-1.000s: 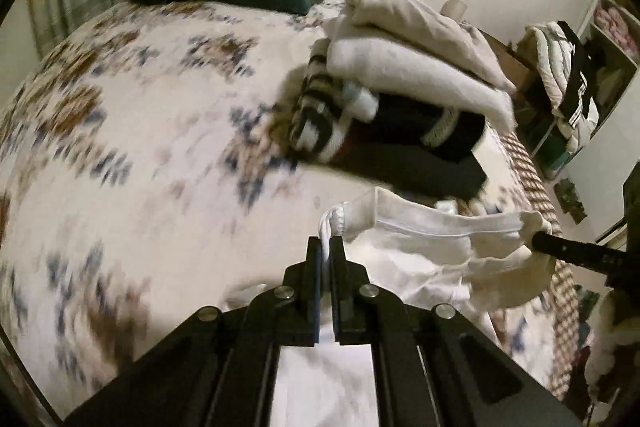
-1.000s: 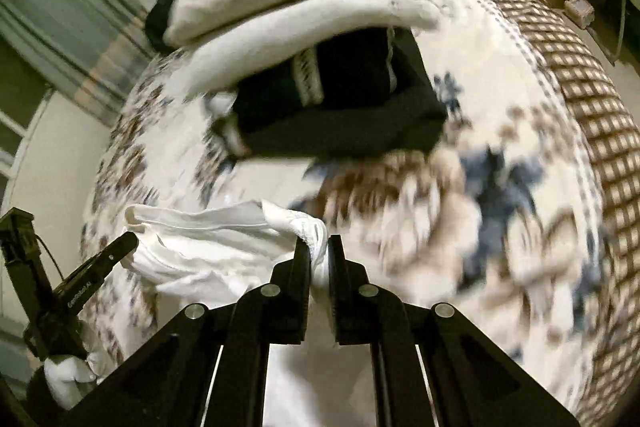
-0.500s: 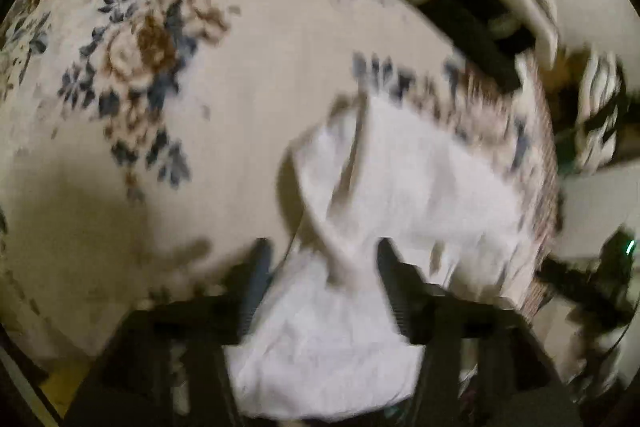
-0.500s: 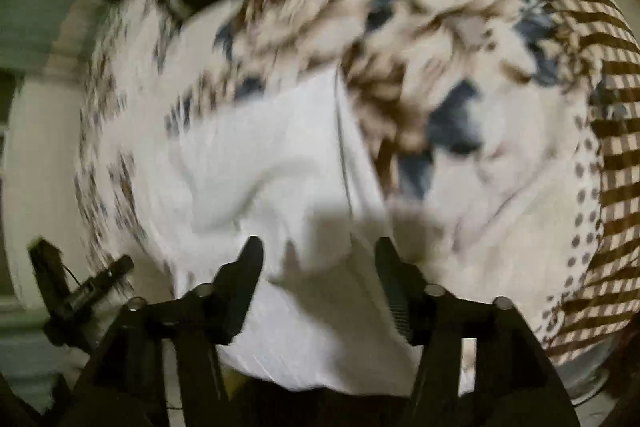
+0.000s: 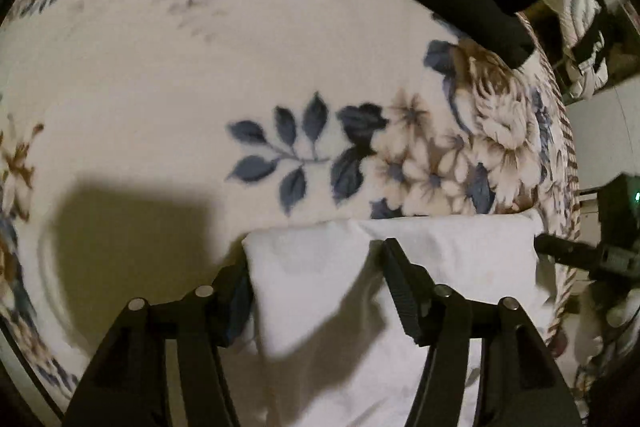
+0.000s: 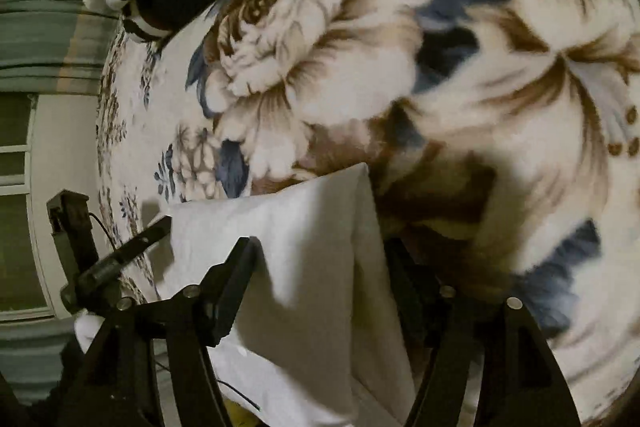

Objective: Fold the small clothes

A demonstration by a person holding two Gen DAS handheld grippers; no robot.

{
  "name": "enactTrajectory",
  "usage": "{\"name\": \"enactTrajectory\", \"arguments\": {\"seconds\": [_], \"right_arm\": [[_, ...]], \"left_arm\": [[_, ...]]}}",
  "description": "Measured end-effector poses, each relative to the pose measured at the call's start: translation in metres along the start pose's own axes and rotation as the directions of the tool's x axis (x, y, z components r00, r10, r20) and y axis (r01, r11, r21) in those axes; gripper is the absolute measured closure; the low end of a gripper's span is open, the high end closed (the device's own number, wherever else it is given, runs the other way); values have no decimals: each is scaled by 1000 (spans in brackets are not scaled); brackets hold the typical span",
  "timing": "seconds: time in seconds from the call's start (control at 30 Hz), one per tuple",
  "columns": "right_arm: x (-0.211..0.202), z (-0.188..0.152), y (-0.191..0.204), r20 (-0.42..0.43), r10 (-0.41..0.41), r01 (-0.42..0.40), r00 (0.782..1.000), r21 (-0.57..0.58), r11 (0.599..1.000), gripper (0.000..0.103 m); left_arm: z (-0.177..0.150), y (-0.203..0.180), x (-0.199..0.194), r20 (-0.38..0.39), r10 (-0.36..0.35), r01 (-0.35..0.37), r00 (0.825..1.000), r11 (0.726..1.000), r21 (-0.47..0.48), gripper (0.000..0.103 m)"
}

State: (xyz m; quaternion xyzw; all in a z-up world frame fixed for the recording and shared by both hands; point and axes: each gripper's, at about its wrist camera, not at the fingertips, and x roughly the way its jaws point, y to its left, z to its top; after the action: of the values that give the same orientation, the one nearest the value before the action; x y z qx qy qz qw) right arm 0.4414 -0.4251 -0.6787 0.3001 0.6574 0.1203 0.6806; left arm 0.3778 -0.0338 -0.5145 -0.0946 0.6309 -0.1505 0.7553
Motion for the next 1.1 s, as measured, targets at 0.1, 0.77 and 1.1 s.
{"name": "enactTrajectory", "arguments": {"seconds": [0.1,0.77,1.1], "right_arm": [[-6,-3,8,42,17,-17,999,-18,1000,90],[-45,122,69,194,-81,89,978,-30,996,95],[-76,53,56,185,-124,116,975,56,992,59]], "left_arm": [[-9,-9,-10,58,11,-14,998,998,53,89],[150,-16,-16,69,34,-39,997,997,62,84],[65,22,-83,154,22,12,988,976,-218,55]]}}
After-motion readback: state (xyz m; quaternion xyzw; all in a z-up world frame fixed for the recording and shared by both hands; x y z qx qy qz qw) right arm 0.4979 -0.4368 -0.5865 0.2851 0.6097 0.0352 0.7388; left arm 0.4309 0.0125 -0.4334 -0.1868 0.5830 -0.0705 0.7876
